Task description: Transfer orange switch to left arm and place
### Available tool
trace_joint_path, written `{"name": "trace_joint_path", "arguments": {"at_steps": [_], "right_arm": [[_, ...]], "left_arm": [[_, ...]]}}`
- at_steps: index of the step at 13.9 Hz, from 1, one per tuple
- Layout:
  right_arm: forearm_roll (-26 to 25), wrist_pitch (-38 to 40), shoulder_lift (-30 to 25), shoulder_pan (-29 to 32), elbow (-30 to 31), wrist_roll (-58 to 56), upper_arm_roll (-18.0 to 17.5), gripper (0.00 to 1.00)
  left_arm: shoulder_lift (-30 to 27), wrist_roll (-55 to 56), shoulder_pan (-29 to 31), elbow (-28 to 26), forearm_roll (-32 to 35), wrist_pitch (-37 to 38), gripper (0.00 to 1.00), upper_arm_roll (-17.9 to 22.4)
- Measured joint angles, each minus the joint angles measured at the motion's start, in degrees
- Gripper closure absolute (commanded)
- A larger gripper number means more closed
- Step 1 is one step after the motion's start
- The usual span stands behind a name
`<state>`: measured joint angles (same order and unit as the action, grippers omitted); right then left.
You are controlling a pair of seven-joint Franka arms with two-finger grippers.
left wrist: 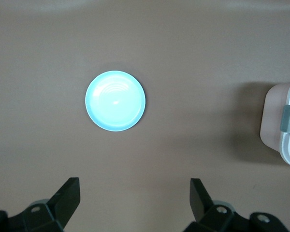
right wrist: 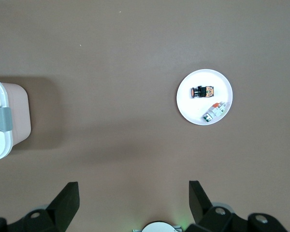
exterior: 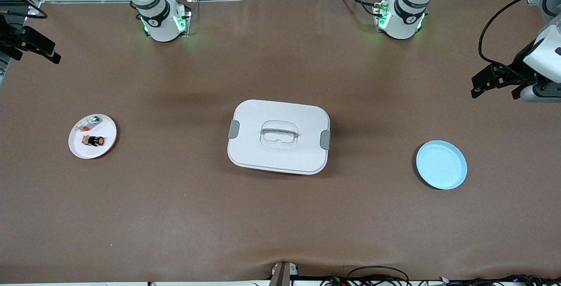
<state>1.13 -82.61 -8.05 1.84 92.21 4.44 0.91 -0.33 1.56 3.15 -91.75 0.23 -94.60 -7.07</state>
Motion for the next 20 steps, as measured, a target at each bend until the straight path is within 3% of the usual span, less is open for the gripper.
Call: {"name": "trace_joint_path", "arguments": {"at_steps": [20], "right_arm": [[0.0,-2.3,0.0,0.1,0.0,0.0,0.0,0.0]], "left_arm": [[0.0,0.0,0.2,0.0,0.0,0.0,0.0,0.0]]}}
